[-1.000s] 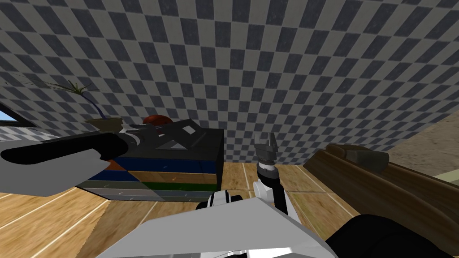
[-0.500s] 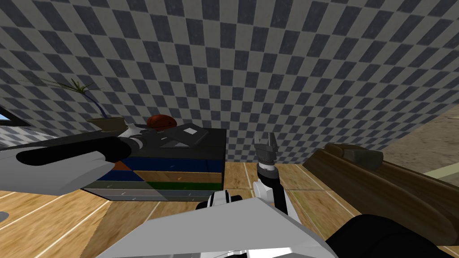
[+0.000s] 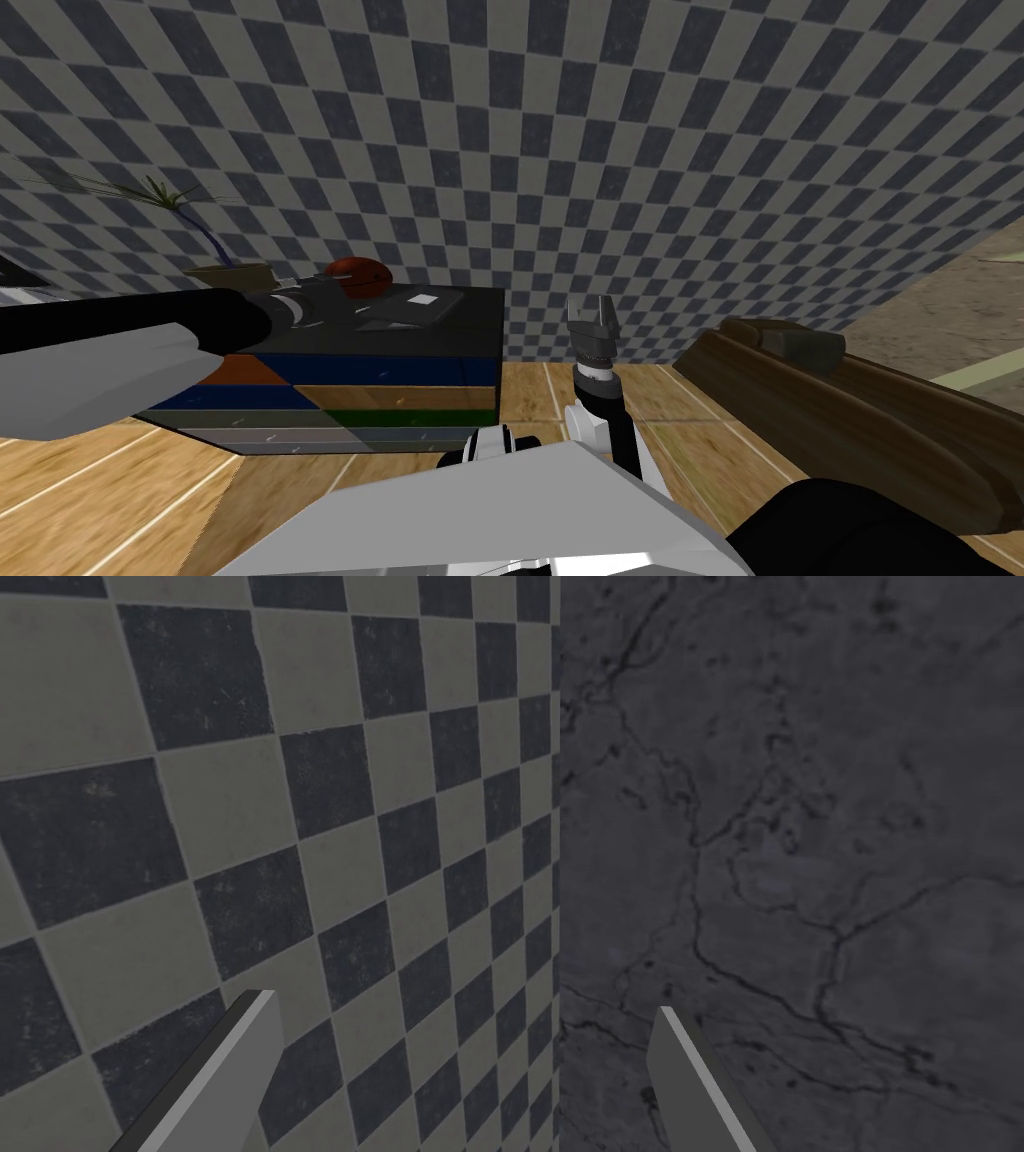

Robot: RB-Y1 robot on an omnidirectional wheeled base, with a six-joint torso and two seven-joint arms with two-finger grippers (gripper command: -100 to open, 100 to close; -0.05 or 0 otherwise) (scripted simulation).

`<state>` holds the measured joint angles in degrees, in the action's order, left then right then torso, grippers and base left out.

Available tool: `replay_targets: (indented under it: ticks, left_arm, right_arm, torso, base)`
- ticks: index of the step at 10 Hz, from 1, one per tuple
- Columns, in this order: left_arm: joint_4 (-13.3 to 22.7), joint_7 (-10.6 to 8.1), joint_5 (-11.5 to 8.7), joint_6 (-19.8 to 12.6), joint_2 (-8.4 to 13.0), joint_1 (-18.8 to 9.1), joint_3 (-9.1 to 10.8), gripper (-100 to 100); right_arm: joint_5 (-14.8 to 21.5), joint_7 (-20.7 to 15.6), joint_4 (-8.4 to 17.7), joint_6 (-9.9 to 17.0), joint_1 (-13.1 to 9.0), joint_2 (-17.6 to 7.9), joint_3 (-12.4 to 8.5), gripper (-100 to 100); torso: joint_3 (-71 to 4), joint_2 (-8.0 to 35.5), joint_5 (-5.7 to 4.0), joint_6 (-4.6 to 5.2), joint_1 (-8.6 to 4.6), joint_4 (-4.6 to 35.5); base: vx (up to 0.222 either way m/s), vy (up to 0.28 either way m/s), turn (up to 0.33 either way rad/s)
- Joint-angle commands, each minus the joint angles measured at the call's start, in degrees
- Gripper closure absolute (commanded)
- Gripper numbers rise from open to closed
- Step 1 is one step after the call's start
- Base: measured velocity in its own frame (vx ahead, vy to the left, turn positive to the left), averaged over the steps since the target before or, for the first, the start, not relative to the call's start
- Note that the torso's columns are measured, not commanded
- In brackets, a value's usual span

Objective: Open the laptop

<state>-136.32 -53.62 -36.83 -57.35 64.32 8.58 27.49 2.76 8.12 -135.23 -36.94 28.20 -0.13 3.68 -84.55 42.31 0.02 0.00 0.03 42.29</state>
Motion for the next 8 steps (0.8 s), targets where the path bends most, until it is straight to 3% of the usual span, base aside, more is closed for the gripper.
replay_targets:
  ticks: [1, 2, 3, 8]
  left_arm:
    - [-1.57, -1.92, -1.74, -2.53, 2.11, -0.28, 2.01, -100]
    - [-1.30, -1.36, -1.46, -1.88, 1.61, -0.08, 1.75, -100]
    - [-1.36, -1.52, -1.56, -2.11, 1.72, -0.11, 1.85, 0]
    - [-1.35, -1.51, -1.55, -2.09, 1.71, -0.10, 1.84, 0]
  right_arm:
    - [0.00, 0.00, 0.00, 0.00, 0.00, 0.00, 0.00, 0]
    - [0.00, 0.00, 0.00, 0.00, 0.00, 0.00, 0.00, 0]
    - [0.00, 0.00, 0.00, 0.00, 0.00, 0.00, 0.00, 0]
    - [0.00, 0.00, 0.00, 0.00, 0.00, 0.00, 0.00, 0]
  torso:
    - [0.00, 0.00, 0.00, 0.00, -0.01, 0.00]
    - [-0.01, -0.01, -0.01, 0.00, -0.03, 0.00]
    - [-0.01, -0.02, -0.01, 0.00, -0.04, -0.01]
    - [-0.02, -0.02, -0.02, 0.00, -0.03, -0.01]
  base:
    - [0.001, 0.007, -0.021]
    - [0.000, 0.000, 0.000]
    - [0.000, 0.000, 0.000]
    - [0.000, 0.000, 0.000]
